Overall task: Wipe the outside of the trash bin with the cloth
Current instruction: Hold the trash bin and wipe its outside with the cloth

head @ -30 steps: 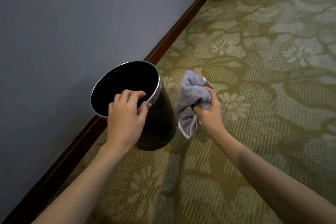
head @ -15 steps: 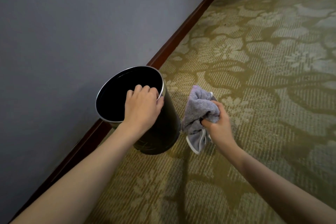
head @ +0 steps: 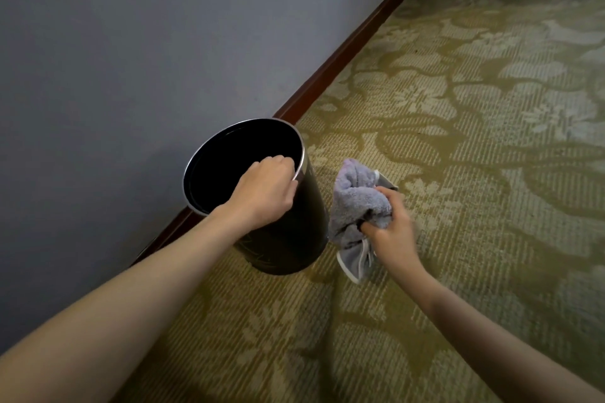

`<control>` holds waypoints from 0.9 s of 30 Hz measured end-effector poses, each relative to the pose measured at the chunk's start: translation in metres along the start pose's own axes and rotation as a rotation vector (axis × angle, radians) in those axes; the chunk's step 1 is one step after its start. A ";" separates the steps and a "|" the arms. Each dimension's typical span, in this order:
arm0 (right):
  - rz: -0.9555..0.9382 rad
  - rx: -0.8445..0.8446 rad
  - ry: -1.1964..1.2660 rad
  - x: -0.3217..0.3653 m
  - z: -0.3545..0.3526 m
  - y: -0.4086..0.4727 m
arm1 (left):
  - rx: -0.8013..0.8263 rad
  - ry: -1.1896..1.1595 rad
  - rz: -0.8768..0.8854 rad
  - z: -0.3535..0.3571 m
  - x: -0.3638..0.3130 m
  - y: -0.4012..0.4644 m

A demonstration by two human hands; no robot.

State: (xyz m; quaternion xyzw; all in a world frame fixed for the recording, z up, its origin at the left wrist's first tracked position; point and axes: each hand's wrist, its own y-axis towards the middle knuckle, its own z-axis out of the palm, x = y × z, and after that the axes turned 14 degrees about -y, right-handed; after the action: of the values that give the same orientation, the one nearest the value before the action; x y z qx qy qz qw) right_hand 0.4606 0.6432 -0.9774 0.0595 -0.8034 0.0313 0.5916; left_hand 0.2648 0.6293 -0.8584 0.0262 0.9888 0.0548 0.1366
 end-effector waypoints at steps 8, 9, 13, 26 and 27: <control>0.090 0.064 0.053 -0.008 0.018 -0.009 | 0.228 0.270 0.434 -0.036 0.064 -0.047; 0.101 0.064 0.061 -0.007 0.022 -0.012 | 0.230 0.320 0.467 -0.041 0.074 -0.051; 0.134 0.050 0.090 -0.004 0.040 -0.028 | 0.192 0.417 0.470 -0.050 0.101 -0.066; 0.082 -0.139 0.121 0.032 0.079 -0.050 | -0.483 -0.418 -0.151 -0.008 0.076 -0.111; 0.043 -0.149 0.127 0.034 0.084 -0.057 | -0.527 -0.550 -0.211 -0.002 0.071 -0.116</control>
State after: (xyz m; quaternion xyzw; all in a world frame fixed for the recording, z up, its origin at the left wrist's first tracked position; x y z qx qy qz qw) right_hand 0.3790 0.5748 -0.9714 -0.0042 -0.7653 -0.0121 0.6435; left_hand 0.1917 0.5189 -0.8885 -0.0976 0.8646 0.2835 0.4032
